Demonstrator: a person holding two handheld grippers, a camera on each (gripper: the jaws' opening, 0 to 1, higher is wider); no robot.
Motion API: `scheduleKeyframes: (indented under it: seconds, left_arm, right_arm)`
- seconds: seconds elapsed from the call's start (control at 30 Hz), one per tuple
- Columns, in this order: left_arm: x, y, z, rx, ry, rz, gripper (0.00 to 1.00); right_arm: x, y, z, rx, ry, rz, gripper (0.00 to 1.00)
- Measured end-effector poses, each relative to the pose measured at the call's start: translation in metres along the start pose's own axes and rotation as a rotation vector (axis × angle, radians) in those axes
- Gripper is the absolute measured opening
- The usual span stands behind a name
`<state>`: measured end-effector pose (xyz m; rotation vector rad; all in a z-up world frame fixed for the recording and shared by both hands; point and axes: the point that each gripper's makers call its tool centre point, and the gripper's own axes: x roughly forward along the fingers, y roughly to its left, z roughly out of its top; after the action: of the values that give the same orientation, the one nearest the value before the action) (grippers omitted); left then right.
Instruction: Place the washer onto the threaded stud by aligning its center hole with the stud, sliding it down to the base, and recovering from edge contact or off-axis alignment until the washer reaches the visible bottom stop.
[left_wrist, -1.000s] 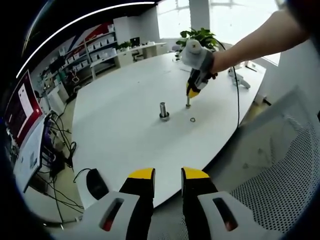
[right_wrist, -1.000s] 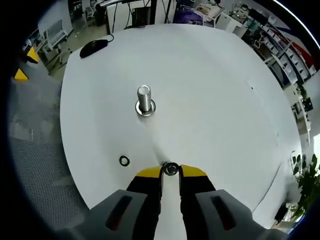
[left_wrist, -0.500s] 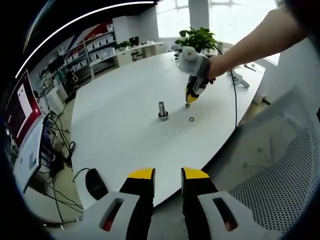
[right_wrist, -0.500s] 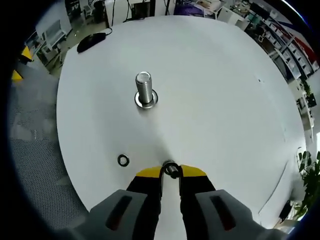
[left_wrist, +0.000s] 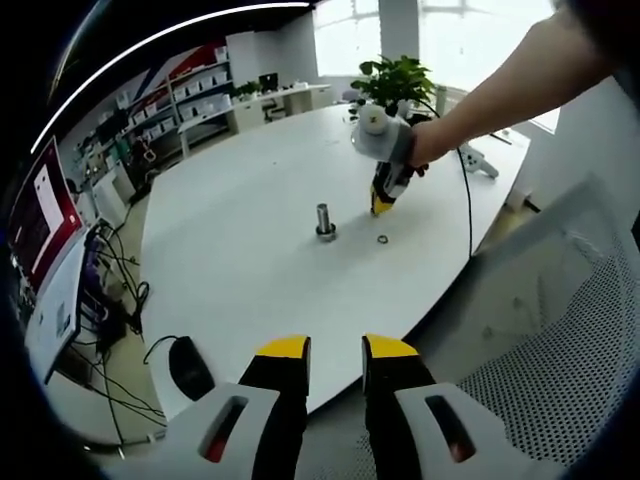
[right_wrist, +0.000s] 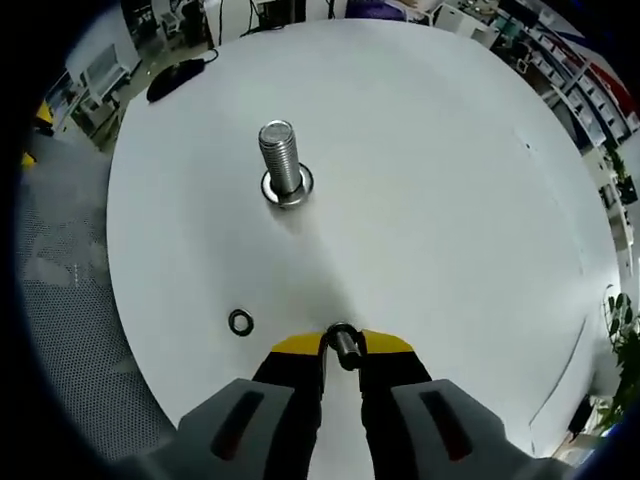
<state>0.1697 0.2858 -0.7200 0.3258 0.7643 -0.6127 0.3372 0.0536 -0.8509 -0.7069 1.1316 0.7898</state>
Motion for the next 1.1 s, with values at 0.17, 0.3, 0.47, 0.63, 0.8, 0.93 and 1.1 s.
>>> scheduleKeyframes:
  seconds: [0.17,0.3,0.47,0.63,0.8,0.93,1.1]
  left_arm:
    - [0.0,0.0,0.0,-0.001,0.002,0.0,0.18]
    - [0.001,0.001,-0.001,-0.003,0.003,-0.001,0.18]
    - [0.001,0.002,-0.001,-0.005,0.007,-0.003,0.18]
    - [0.001,0.001,-0.002,0.001,0.013,-0.004,0.18]
    - [0.001,0.001,-0.002,-0.01,0.008,-0.005,0.18]
    - [0.001,0.001,-0.002,-0.009,0.008,-0.006,0.18]
    - [0.001,0.001,-0.002,-0.008,0.006,-0.006,0.18]
  right_arm:
    - [0.003,-0.005,0.0,0.012,-0.006,0.009,0.15]
    - [0.007,-0.01,0.0,0.045,-0.014,0.015,0.17]
    - [0.007,-0.018,-0.001,0.061,-0.029,0.003,0.18]
    - [0.007,-0.018,-0.007,0.066,-0.026,0.0,0.18]
    - [0.008,-0.018,-0.013,0.093,-0.026,0.001,0.19]
    - [0.01,-0.015,-0.016,0.094,-0.023,0.005,0.19]
    - [0.012,-0.007,-0.017,0.122,-0.032,0.024,0.21]
